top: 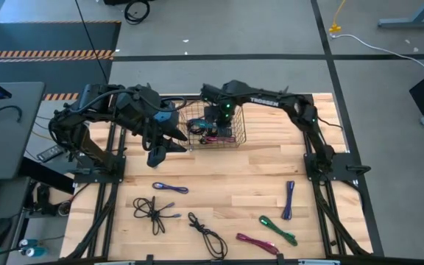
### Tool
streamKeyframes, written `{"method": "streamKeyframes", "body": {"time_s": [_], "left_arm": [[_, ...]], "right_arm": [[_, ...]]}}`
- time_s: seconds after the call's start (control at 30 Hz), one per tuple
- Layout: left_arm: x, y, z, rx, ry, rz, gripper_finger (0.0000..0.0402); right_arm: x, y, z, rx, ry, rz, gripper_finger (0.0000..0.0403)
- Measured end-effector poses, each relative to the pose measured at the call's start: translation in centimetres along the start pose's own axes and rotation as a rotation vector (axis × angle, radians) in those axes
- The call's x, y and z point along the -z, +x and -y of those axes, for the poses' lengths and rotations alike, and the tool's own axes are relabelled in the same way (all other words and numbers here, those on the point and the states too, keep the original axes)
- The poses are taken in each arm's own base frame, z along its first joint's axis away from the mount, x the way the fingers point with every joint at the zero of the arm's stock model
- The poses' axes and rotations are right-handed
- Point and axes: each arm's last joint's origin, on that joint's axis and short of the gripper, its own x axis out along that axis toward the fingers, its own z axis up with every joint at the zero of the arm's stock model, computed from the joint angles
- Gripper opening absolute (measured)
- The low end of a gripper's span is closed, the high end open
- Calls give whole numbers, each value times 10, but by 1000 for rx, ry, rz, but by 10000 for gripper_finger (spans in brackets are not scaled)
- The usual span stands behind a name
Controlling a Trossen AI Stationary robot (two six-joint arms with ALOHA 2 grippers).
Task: Pick and place USB-C Cables
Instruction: Put the blue charger cable into the wire basket
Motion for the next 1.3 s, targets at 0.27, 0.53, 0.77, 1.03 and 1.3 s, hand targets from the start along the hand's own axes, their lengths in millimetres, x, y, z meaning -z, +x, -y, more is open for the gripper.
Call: {"method": "streamKeyframes", "body": {"time_s": [0.27, 0.53, 0.77, 1.03, 1.3], "left_arm": [[0, 0, 0, 0, 0, 0, 172], [0, 0, 0, 0, 2, 0, 172], [0, 0, 0, 0, 26, -1, 172], [1, 0, 0, -2, 29, -9, 172], [1, 0, 0, -2, 77, -8, 172]], "right_arm": [[2, 38, 4, 4, -2, -133, 10], [-1, 43, 3, 17, 7, -128, 10], [-1, 40, 2, 28, 79, -128, 71], [-3, 32, -10, 69, 111, -132, 129], [-1, -27, -29, 147, 116, -8, 135]]}}
